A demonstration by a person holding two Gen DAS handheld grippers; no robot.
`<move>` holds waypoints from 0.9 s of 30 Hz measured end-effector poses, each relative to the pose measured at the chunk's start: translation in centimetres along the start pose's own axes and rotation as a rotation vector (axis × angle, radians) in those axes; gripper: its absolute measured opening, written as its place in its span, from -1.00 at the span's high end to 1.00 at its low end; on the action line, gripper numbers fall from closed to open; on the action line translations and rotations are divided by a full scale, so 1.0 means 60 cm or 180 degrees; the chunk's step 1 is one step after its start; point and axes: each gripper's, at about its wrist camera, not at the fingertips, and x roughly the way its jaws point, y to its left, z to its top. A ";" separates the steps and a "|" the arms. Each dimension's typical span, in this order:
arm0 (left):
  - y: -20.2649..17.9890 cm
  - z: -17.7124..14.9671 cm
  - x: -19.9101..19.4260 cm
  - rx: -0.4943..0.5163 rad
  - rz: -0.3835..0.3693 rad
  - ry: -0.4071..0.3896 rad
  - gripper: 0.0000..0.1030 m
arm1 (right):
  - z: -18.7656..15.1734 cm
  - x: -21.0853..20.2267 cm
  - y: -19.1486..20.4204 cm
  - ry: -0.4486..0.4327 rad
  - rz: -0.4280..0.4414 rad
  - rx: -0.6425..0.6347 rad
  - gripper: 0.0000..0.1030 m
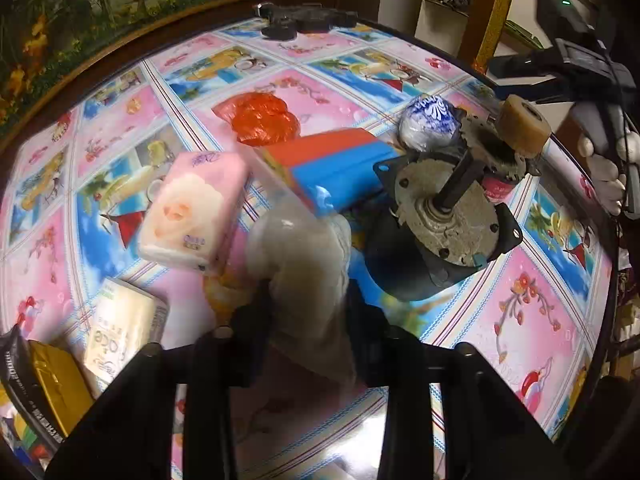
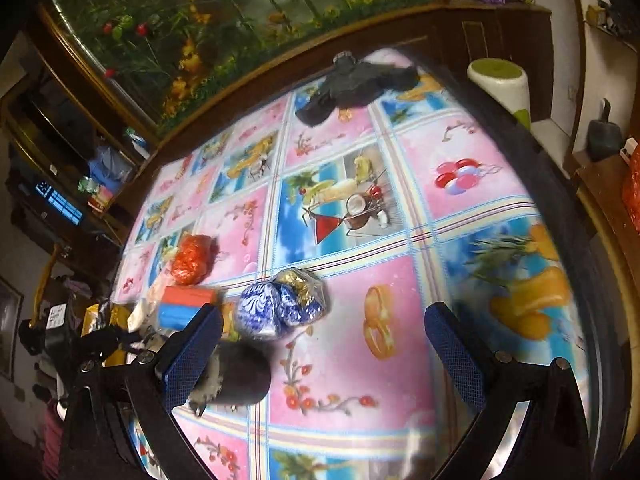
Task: Organize soft objects
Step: 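Grasp the white cloth bag on the table with the left tool, then grasp the blue-white wrapped candy with the right tool while the left holds the white bag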
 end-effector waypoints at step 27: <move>-0.047 -0.046 -0.091 0.0243 0.0137 -0.0148 0.02 | 0.037 0.061 -0.013 0.0336 -0.0293 -0.0090 -0.27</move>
